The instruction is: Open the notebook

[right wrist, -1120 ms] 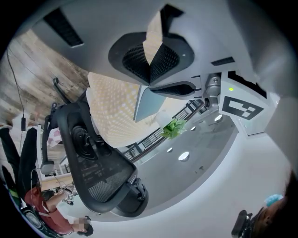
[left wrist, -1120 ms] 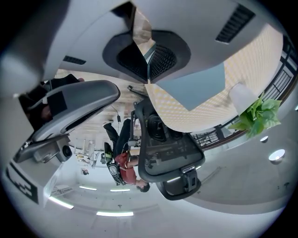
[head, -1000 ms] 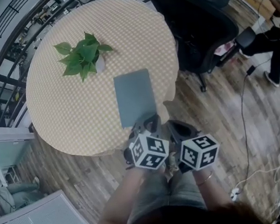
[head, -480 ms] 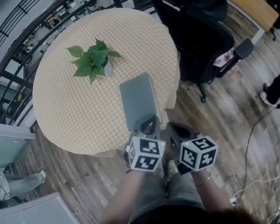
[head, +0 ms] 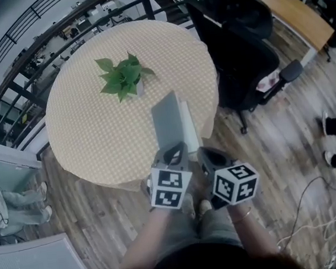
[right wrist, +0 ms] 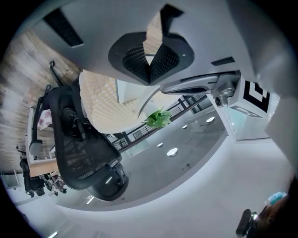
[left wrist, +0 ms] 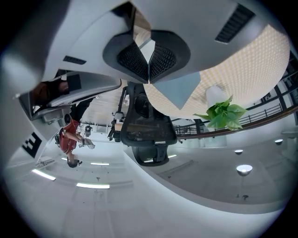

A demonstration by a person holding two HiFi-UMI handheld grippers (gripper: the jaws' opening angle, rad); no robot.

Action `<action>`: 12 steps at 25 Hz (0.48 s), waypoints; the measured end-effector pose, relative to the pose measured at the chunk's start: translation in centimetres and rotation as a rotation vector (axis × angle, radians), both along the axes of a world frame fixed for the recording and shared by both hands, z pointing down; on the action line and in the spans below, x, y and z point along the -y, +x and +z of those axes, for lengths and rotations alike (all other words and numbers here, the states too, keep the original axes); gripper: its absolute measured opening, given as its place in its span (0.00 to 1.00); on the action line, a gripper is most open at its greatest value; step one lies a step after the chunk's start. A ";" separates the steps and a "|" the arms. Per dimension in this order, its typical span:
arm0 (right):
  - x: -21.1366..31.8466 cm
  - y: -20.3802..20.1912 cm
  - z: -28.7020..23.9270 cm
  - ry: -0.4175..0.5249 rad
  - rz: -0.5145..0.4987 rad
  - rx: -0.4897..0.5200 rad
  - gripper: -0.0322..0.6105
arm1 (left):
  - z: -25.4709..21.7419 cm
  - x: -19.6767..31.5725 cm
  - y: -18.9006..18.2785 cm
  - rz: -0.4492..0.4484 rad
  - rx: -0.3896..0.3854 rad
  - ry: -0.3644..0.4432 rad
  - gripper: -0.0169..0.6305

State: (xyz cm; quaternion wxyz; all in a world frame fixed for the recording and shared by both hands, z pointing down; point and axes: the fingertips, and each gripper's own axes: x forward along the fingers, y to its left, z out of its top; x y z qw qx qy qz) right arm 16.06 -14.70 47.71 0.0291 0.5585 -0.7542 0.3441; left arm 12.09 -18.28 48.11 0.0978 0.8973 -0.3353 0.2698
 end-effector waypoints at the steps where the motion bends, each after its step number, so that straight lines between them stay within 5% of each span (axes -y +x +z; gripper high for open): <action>1: 0.1 -0.3 -0.3 0.004 -0.005 -0.004 0.07 | -0.3 0.0 -0.4 -0.009 -0.012 0.000 0.06; 12: 1.5 -5.3 -2.6 0.040 -0.098 -0.057 0.07 | -2.3 0.4 -5.9 -0.123 -0.149 -0.018 0.06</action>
